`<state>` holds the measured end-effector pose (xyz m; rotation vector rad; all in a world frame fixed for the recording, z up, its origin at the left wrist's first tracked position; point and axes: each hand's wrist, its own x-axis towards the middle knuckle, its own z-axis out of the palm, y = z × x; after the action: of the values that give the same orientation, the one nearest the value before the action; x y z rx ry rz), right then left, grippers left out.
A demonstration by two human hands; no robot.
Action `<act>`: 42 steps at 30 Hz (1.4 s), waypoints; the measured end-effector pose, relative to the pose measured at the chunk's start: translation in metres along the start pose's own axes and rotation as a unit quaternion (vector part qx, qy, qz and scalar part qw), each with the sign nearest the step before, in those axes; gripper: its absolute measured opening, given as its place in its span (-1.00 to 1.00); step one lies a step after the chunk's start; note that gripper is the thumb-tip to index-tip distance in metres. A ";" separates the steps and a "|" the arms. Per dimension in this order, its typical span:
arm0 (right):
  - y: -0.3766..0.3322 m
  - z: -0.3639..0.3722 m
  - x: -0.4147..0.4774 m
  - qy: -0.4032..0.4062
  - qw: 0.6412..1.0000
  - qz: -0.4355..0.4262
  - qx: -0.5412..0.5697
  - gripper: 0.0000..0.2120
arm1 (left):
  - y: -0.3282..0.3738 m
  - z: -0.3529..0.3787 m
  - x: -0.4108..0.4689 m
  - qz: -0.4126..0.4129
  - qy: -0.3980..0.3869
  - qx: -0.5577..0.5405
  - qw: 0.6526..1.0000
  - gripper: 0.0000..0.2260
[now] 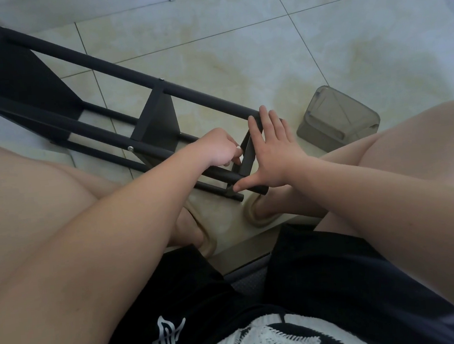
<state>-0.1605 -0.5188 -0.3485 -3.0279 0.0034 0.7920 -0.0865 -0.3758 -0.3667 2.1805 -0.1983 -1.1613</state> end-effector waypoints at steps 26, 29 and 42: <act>-0.003 0.001 -0.003 0.008 1.000 -0.001 -0.007 0.50 | 0.016 -0.008 -0.011 -0.077 -0.047 -0.026 0.996 -0.84; -0.003 0.001 -0.002 0.006 1.000 0.000 -0.007 0.50 | 0.018 -0.009 -0.013 -0.077 -0.056 -0.015 0.995 -0.81; -0.003 0.002 -0.002 0.009 1.000 0.000 -0.005 0.50 | 0.010 -0.011 -0.013 -0.016 -0.081 0.061 0.995 -0.77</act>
<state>-0.1630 -0.5160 -0.3489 -3.0438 -0.0008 0.7682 -0.0839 -0.3729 -0.3471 2.2021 -0.3124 -1.3784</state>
